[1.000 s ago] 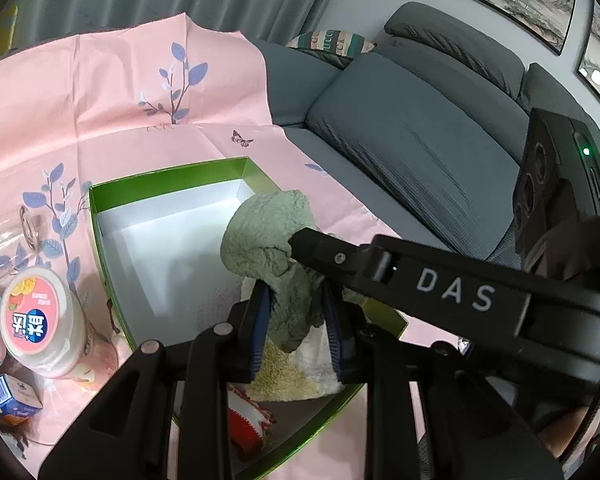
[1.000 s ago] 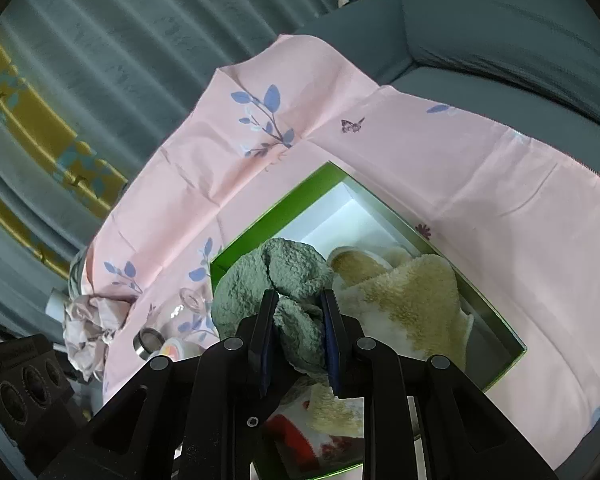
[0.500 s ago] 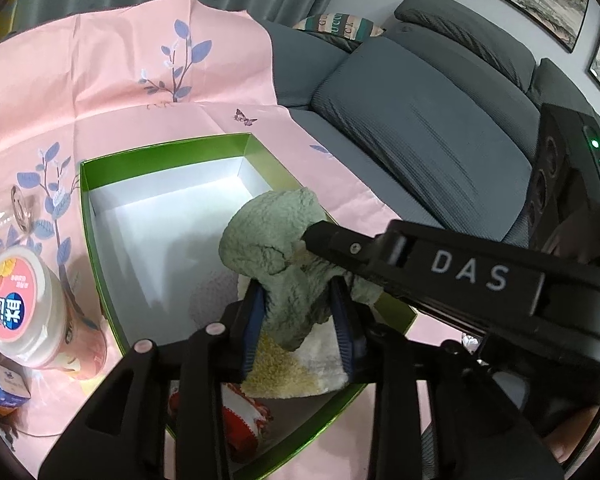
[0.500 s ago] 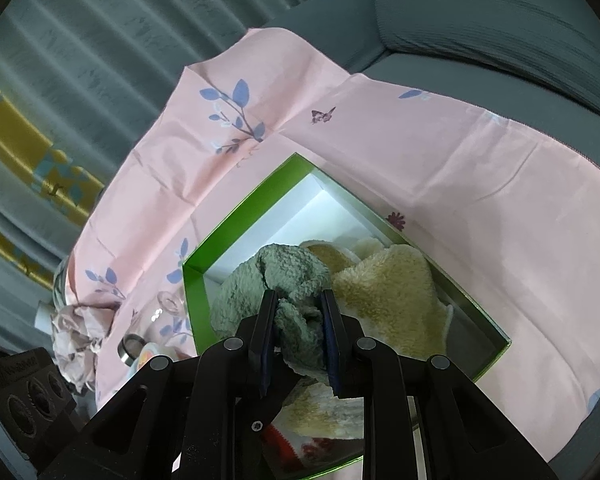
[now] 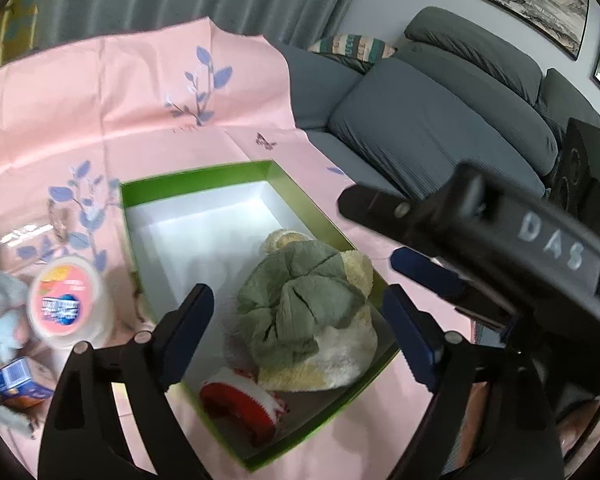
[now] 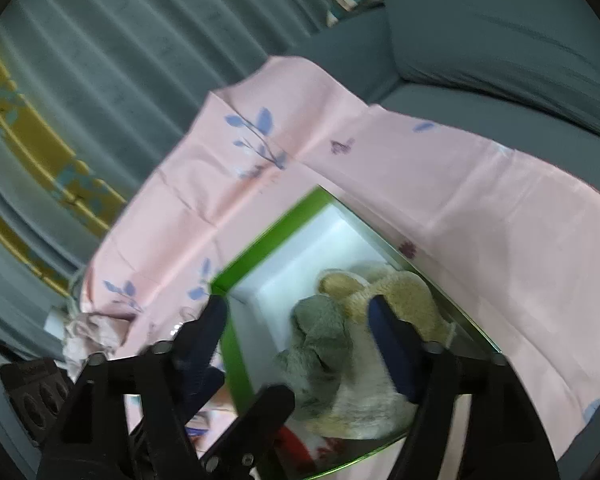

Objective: Organize soft objects
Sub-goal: 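Lower the green cloth into the box and open the right gripper, then move the right tool back to the grey knit cloth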

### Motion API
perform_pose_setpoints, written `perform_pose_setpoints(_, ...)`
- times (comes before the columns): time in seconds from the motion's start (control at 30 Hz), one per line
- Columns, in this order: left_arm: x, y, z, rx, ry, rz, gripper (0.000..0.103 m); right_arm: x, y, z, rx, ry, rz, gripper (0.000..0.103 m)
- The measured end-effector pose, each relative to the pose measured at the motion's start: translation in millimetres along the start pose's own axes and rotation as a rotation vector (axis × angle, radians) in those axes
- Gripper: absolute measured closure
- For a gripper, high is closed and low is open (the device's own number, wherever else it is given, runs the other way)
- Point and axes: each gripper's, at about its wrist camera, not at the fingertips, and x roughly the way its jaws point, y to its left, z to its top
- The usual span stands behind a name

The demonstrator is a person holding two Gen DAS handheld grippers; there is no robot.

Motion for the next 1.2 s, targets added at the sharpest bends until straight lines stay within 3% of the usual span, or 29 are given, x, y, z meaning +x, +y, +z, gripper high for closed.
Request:
perform_pose_setpoints(0.17, -29.4, -7.1, -0.3, 0.070, -0.048, 0.110, 0.012, -15.1, 12.4, -1.0, -0.033, -0.047, 0.022, 0.017)
perform_pose_setpoints(0.23, -41.1, -7.0, -3.4, 0.091, -0.068, 0.152, 0.002, -19.4, 18.2, -2.4, -0.051, -0.059, 0.024, 0.016)
perform_pose_setpoints(0.53, -95.8, 23.3, -25.5, 0.055, -0.107, 0.269, 0.001, -22.3, 48.5, -9.5, -0.133, -0.064, 0.029, 0.015)
perform_pose_setpoints(0.63, -114.8, 44.4, -37.2, 0.015, -0.108, 0.327, 0.001, -21.8, 62.5, -14.8, -0.177, -0.063, 0.017, 0.005)
perform_pose_setpoints(0.77, -140.7, 74.4, -53.3, -0.047, -0.109, 0.383, 0.001, -28.6, 85.0, -23.9, -0.247, -0.076, 0.028, 0.004)
perform_pose_setpoints(0.97, -179.0, 120.6, -78.0, -0.151, -0.117, 0.474, 0.001, -36.0, 122.2, -40.4, -0.329, -0.057, 0.126, 0.004)
perform_pose_setpoints(1.2, -209.5, 187.0, -115.2, -0.311, -0.119, 0.563, 0.001, -19.4, 181.4, -81.3, -0.423, 0.101, 0.270, 0.004)
